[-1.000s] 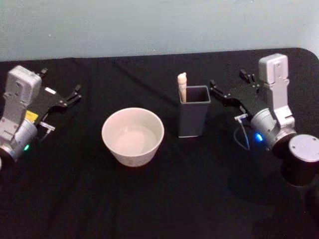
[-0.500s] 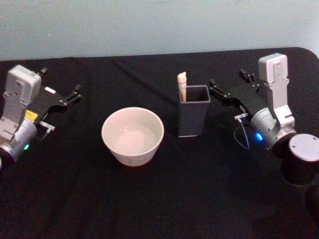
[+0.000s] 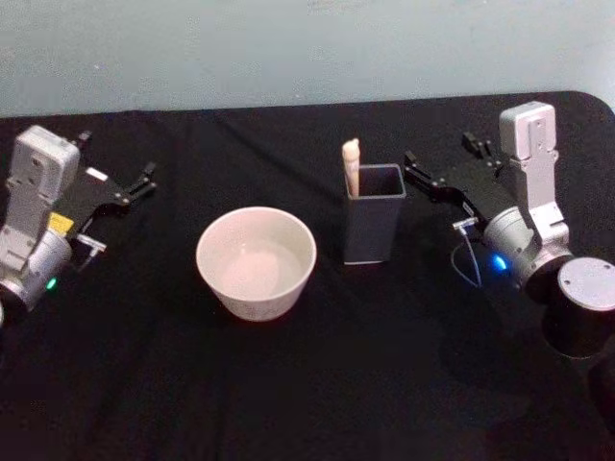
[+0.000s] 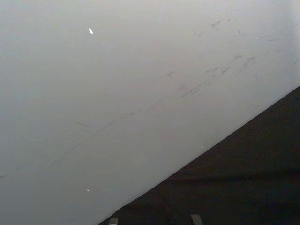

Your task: Pick up the stirring spoon with one hand, stir inside the cup, then place it back in its original position.

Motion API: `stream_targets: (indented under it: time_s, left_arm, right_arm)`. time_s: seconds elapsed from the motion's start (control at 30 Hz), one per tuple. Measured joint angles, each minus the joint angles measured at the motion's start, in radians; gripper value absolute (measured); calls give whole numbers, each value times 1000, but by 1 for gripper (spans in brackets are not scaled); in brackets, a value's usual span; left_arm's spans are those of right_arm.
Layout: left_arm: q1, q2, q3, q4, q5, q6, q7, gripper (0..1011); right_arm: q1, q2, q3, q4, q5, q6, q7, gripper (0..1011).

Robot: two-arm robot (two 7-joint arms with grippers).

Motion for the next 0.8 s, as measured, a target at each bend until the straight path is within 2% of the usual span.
stream_targets:
  time_s: [0.8]
  left_arm:
    - [0,0,0,0,0,0,0,1001]
  right_arm:
    - [0,0,0,-1,1,-1,0,1000]
